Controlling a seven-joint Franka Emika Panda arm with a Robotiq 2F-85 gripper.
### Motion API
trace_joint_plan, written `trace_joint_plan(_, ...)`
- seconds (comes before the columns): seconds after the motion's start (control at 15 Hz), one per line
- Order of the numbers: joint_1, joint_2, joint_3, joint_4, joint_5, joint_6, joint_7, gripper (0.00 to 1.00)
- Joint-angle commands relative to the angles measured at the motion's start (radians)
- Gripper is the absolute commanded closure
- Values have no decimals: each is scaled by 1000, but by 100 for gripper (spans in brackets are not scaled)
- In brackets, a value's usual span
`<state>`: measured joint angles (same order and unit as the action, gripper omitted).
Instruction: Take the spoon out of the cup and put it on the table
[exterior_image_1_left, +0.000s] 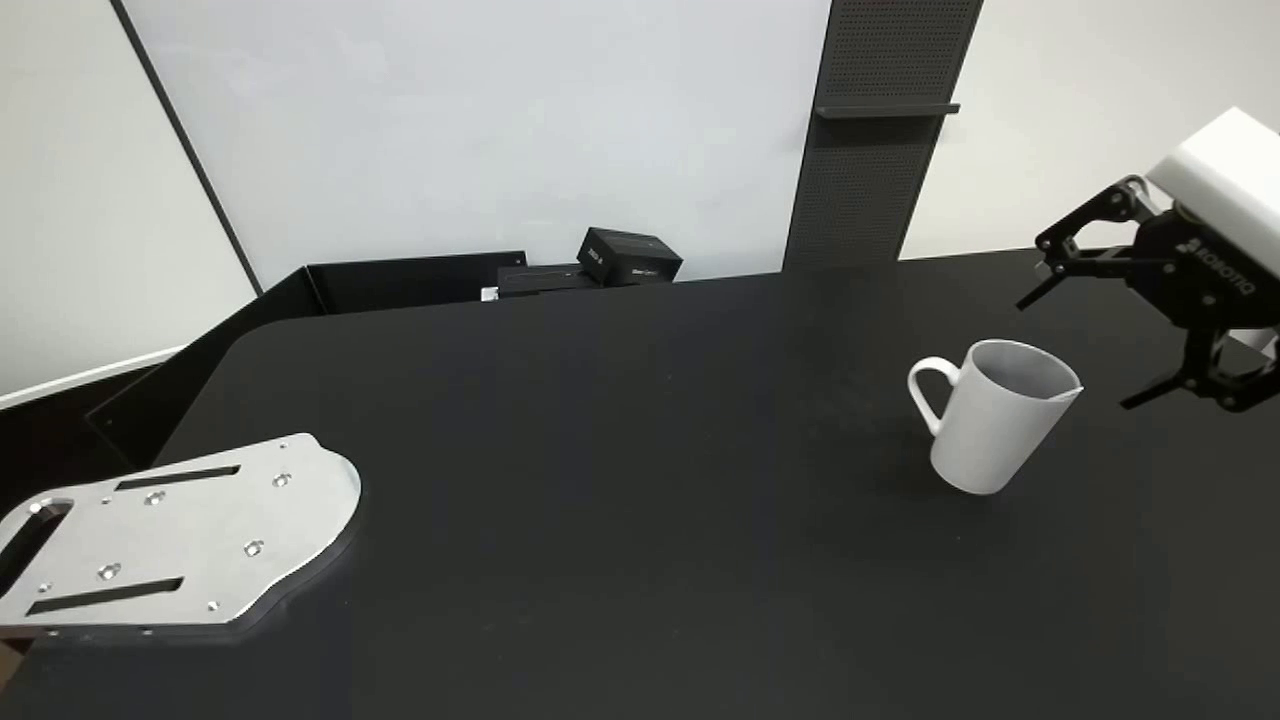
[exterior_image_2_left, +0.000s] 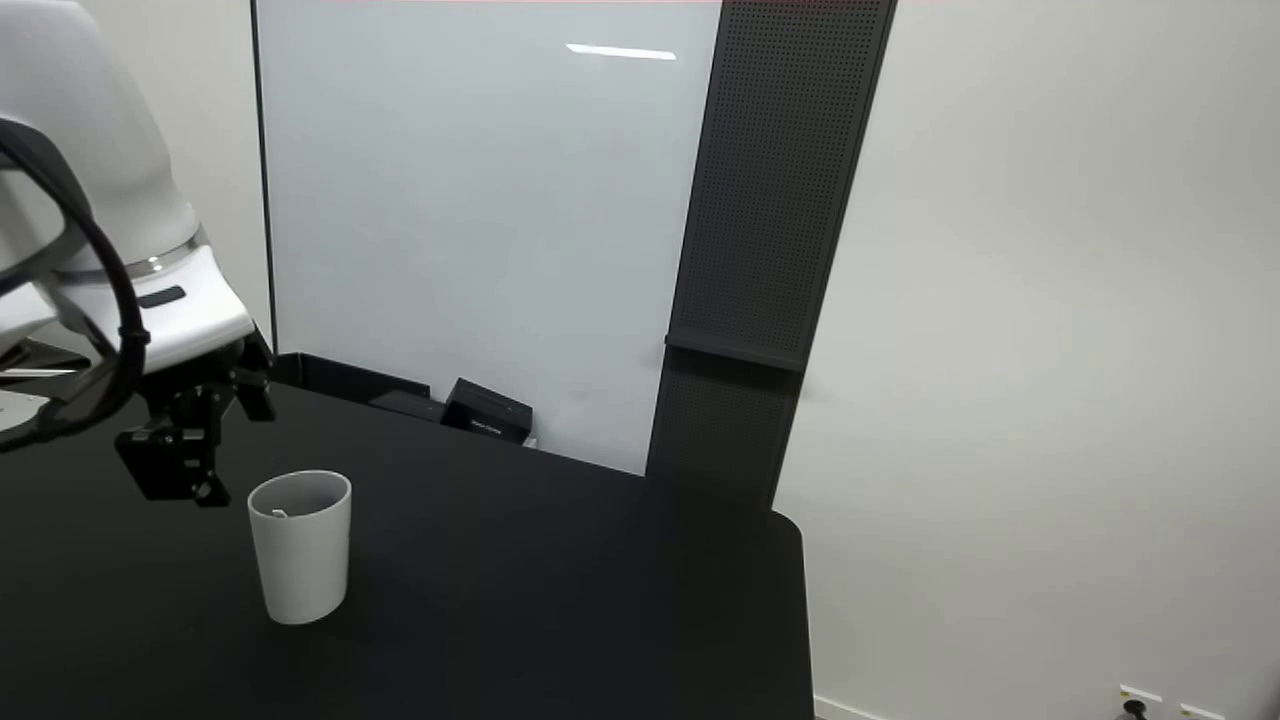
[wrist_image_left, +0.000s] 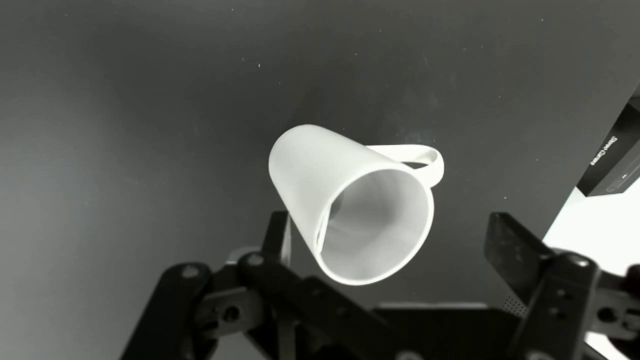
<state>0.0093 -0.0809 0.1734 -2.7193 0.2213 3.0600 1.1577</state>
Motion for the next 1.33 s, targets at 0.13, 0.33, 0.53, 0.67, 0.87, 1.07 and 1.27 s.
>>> trace_joint_plan(0.13, -15, 13, -11, 16, -11, -5, -2, 0)
trace_joint_plan(0.33, -19, 22, -18, 22, -6, -4, -11, 0)
trace_joint_plan(0.53, -22, 32, -25, 27, -1, 2, -15, 0)
trace_joint_plan(0.67, -31, 39, -27, 28, -16, 11, -4, 0)
trace_joint_plan(0.87, -37, 54, -31, 33, -19, 25, -5, 0)
trace_joint_plan(1.07, -41, 67, -31, 38, -19, 46, -5, 0)
trace_joint_plan(1.27, -36, 81, -28, 42, -6, 68, -7, 0)
